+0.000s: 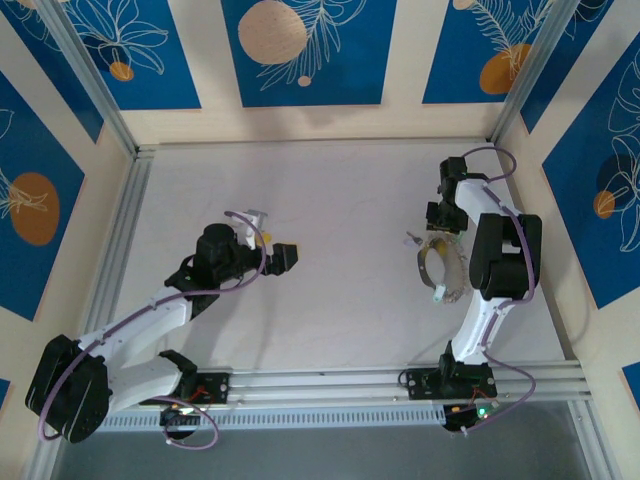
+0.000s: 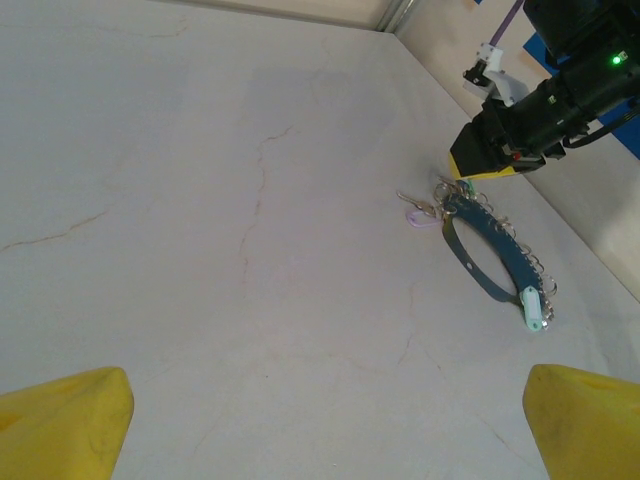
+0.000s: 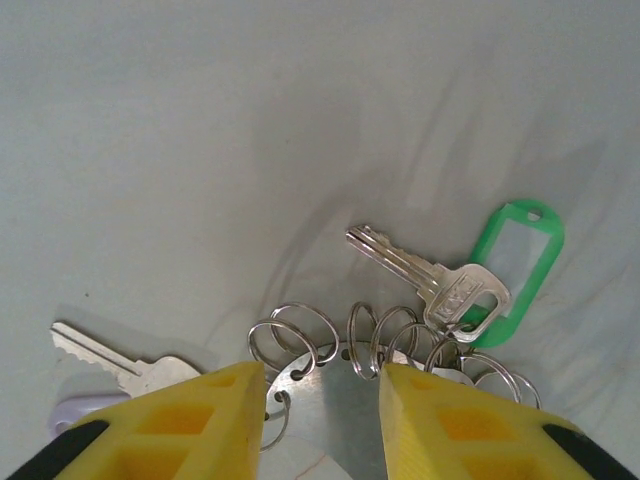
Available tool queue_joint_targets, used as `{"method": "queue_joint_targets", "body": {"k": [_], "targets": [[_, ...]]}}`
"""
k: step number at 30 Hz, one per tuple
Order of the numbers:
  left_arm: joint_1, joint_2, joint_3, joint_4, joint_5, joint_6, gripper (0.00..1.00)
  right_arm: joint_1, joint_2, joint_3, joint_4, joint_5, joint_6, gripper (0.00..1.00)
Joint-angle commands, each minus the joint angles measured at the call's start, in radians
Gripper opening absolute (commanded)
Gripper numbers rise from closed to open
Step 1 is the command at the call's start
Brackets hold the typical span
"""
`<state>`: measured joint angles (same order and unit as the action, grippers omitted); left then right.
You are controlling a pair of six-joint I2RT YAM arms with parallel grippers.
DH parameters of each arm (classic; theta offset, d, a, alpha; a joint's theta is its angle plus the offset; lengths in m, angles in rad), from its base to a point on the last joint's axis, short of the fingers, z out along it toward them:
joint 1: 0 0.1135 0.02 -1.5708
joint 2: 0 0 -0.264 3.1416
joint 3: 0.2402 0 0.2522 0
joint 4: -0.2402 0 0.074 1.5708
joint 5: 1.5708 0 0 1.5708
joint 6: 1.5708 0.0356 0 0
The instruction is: Put the keys on the keyring
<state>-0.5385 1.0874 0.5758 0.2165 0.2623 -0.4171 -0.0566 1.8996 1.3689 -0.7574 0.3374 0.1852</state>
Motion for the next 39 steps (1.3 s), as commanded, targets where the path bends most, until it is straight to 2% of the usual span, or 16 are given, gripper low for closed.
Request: {"method": "queue_joint_targets", "body": {"k": [1,15,39], "targets": [[0.009,-0.023,-0.004,-0.008,0.022,0.008,1.0,-0.009,0.018,0.02,-0.033,0.008,-0.02,0.35],[0.012,-0.03,-0.007,-0.011,0.021,0.009,1.0,-0.018,0.036,0.002,-0.02,0.026,-0.026,0.24],[0.031,-0.073,-0.009,-0.039,0.015,0.017,1.0,-0.015,0.067,0.011,-0.028,0.057,-0.06,0.17]]}}
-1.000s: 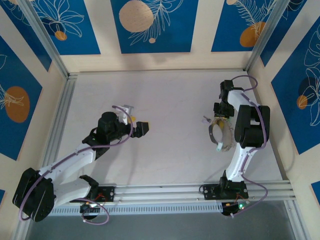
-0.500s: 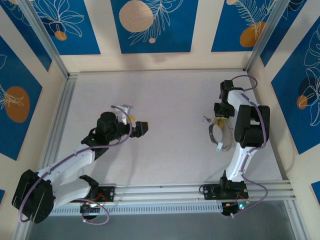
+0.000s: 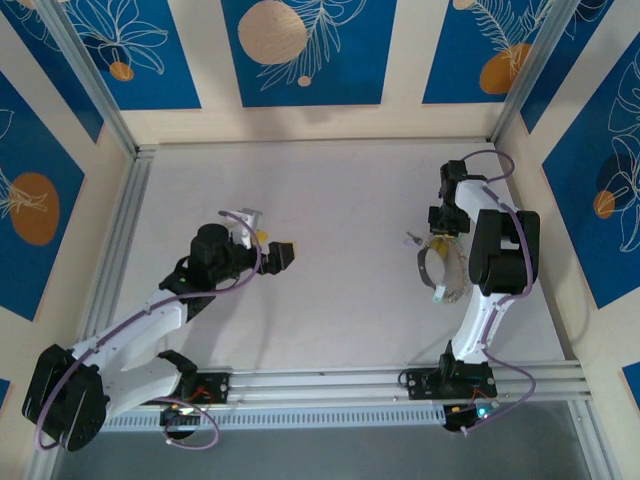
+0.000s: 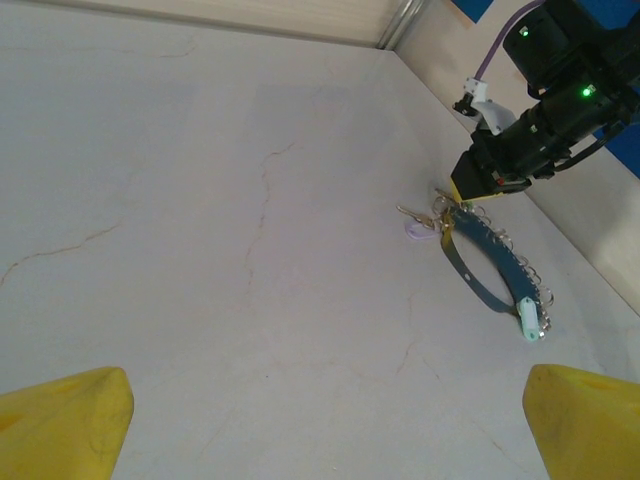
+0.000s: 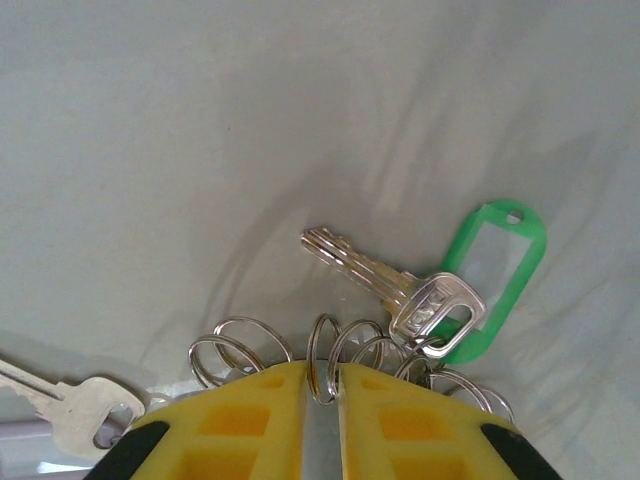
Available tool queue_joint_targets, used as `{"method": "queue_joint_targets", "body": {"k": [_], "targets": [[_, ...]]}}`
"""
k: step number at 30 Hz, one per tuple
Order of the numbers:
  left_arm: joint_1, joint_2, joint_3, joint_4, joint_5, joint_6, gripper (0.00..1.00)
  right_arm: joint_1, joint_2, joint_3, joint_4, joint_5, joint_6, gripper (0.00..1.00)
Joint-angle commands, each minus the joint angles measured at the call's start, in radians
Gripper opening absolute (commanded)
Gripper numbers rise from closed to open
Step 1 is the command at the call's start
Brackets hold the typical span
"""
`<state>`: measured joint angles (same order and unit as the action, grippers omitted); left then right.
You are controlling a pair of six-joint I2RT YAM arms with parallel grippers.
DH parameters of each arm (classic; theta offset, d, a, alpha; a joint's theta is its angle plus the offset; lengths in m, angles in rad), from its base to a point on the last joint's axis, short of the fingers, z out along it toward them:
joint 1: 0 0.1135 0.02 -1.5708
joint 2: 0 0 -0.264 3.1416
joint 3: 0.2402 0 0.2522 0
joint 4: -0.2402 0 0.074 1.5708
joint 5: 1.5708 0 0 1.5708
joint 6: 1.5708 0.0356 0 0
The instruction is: Put the keys on the keyring
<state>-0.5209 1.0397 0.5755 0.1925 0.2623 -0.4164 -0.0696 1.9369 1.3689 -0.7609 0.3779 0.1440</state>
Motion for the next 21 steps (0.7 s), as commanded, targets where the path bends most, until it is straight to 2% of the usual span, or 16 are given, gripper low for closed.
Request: {"method": "queue_joint_targets", "body": {"k": [1,9,16,21], "targets": [[0.014,-0.025,-0.009,-0.015,0.015,0.016,1.0,-0.002,0.031,0.011,-0.025,0.018,-0.02,0.17],[0.019,-0.03,-0.01,-0.019,0.016,0.018,1.0,-0.002,0.043,0.012,-0.023,0.02,-0.023,0.16],[0.022,-0.024,-0.011,-0.011,0.02,0.013,1.0,0.006,0.034,0.018,-0.028,0.036,-0.027,0.05],[0.022,-0.019,-0.015,-0.007,0.021,0.008,1.0,0.03,-0.004,0.017,-0.034,0.051,-0.021,0.01]]}}
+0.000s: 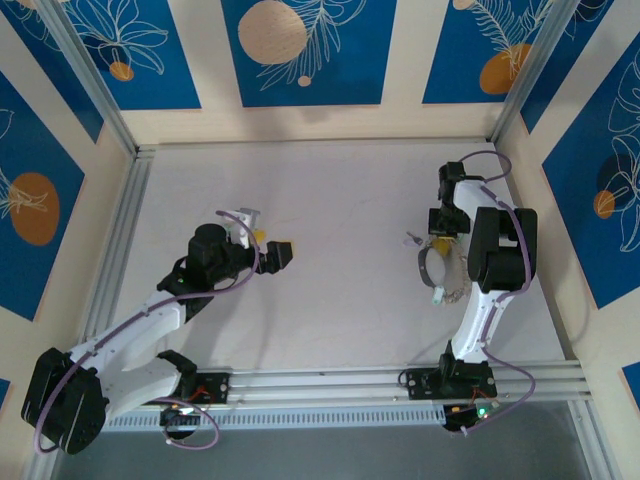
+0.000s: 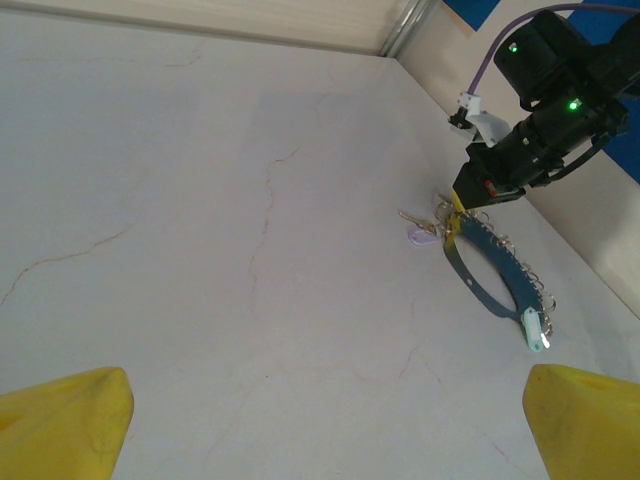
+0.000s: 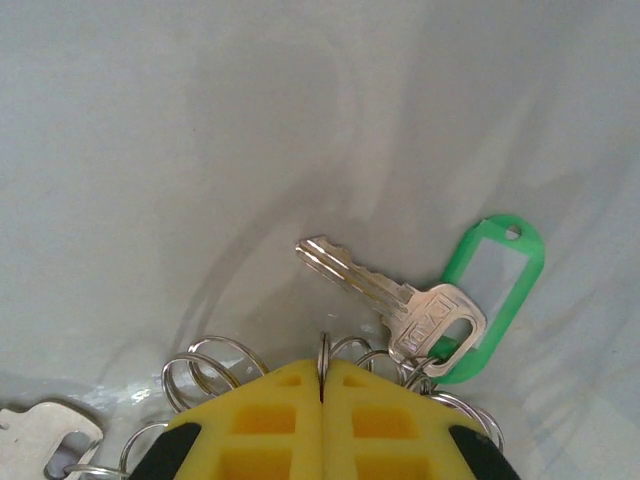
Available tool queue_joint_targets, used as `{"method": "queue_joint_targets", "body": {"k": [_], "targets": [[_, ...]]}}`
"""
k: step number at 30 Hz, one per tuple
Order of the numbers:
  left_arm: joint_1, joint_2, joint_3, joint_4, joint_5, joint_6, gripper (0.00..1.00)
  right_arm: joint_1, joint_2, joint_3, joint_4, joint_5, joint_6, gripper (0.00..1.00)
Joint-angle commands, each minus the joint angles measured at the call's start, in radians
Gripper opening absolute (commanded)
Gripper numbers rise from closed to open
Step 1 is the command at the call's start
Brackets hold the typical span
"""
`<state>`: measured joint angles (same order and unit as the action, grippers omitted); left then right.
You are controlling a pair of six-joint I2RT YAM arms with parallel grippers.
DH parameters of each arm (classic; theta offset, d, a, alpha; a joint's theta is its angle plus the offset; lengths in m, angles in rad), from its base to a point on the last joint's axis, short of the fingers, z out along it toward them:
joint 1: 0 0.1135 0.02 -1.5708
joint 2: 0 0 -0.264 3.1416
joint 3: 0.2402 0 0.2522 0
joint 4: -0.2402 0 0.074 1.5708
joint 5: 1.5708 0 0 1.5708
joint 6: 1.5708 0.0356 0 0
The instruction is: Put the keys on the keyring
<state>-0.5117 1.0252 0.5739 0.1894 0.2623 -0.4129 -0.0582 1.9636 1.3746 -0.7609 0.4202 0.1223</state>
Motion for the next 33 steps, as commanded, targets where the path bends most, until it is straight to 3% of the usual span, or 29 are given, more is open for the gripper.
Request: {"method": "queue_joint_targets", "body": {"k": [1,6,13,18,23,28,33], "targets": [[0.013,-0.004,-0.014,-0.001,0.023,0.005,1.0,0.027,-0.046,0.013,-0.037,0.01,0.005,0.0],[0.013,0.012,-0.007,0.004,0.034,0.005,1.0,0.109,-0.179,-0.001,-0.059,0.012,0.038,0.0],[0.012,-0.009,0.017,0.01,0.115,0.022,0.96,0.393,-0.449,-0.074,-0.002,-0.008,-0.044,0.0],[0.012,-0.056,0.016,0.068,0.201,-0.006,0.87,0.565,-0.7,-0.23,0.187,-0.23,-0.132,0.0],[0.009,-0.131,0.042,0.039,0.275,-0.004,0.69,0.649,-0.915,-0.342,0.34,-0.556,-0.167,0.0],[-0.006,-0.266,0.039,0.05,0.398,-0.005,0.54,0.681,-0.984,-0.375,0.42,-0.783,-0.136,0.0],[-0.041,-0.412,0.028,0.09,0.489,-0.029,0.49,0.691,-1.0,-0.424,0.586,-0.981,-0.063,0.0]]}}
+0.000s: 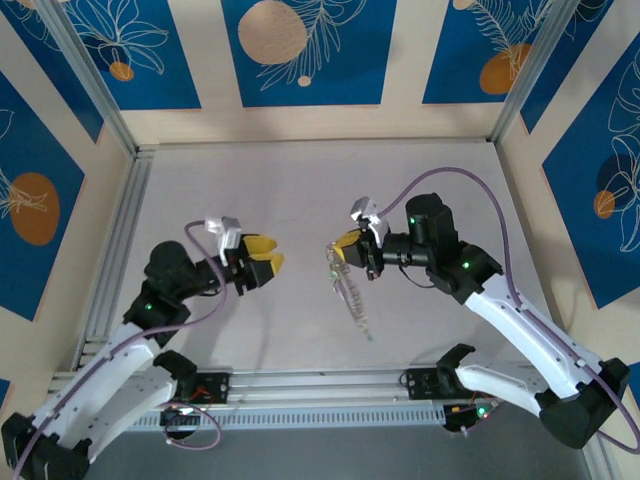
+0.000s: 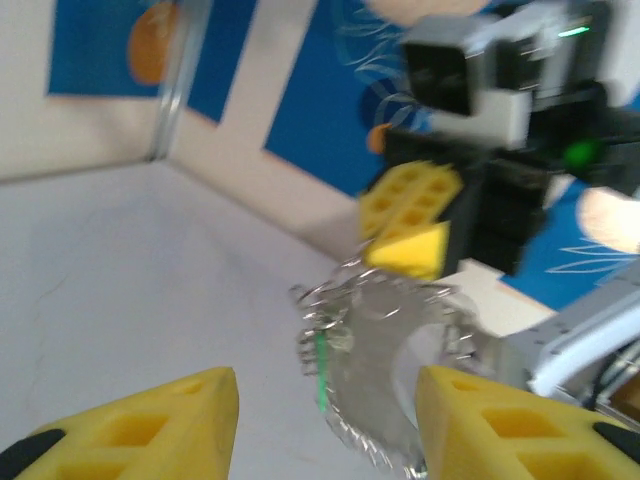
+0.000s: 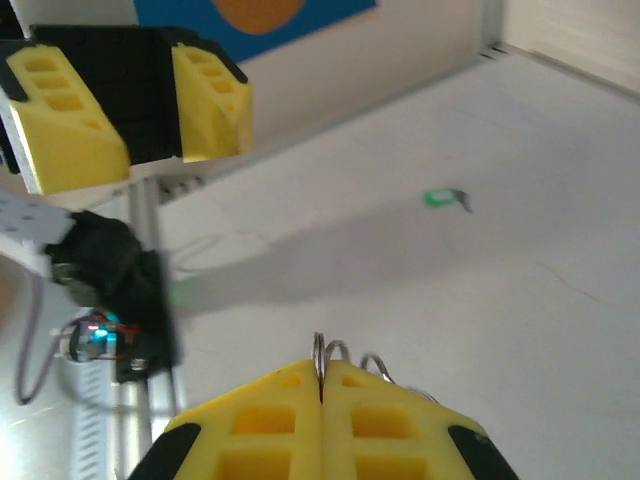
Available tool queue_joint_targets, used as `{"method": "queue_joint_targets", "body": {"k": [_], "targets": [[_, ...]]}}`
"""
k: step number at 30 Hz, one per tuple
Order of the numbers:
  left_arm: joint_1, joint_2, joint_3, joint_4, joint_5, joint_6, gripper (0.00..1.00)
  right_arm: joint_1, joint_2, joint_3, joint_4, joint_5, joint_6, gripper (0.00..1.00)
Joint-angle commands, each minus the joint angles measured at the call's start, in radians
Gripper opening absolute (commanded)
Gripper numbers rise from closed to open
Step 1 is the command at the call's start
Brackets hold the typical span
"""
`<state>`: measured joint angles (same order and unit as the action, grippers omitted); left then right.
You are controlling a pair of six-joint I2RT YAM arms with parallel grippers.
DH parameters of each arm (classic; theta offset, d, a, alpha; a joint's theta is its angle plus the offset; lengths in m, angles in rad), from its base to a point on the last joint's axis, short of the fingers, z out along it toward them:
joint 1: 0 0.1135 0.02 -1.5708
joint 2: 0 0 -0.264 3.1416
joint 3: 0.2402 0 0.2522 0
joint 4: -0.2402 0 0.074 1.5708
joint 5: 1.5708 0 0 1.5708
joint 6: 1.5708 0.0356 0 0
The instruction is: Put the keys on the keyring
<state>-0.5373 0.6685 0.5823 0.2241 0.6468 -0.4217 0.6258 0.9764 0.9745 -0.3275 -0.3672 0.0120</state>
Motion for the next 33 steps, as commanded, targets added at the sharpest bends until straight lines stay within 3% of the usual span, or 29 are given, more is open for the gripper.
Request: {"method": "queue_joint_targets", "body": {"k": [1,9,20,26,33], "targets": [[-0.021,-0.078,0.018,0.058,0.121,-0.03,0.48,0.012,-0.011,-0.028,0.186,-0.225,0.062,0.0],[-0.04,-0.094,0.058,0.021,0.181,-0.034,0.46,0.063,0.025,-0.023,0.338,-0.368,0.111,0.0],[-0.078,0.02,0.109,0.14,0.301,-0.062,0.36,0.141,0.097,0.018,0.41,-0.379,0.126,0.0],[-0.097,0.045,0.116,0.119,0.297,-0.044,0.2,0.175,0.115,0.04,0.404,-0.384,0.105,0.0],[-0.133,0.063,0.13,0.058,0.277,0.008,0.15,0.176,0.152,0.046,0.43,-0.383,0.115,0.0]]}}
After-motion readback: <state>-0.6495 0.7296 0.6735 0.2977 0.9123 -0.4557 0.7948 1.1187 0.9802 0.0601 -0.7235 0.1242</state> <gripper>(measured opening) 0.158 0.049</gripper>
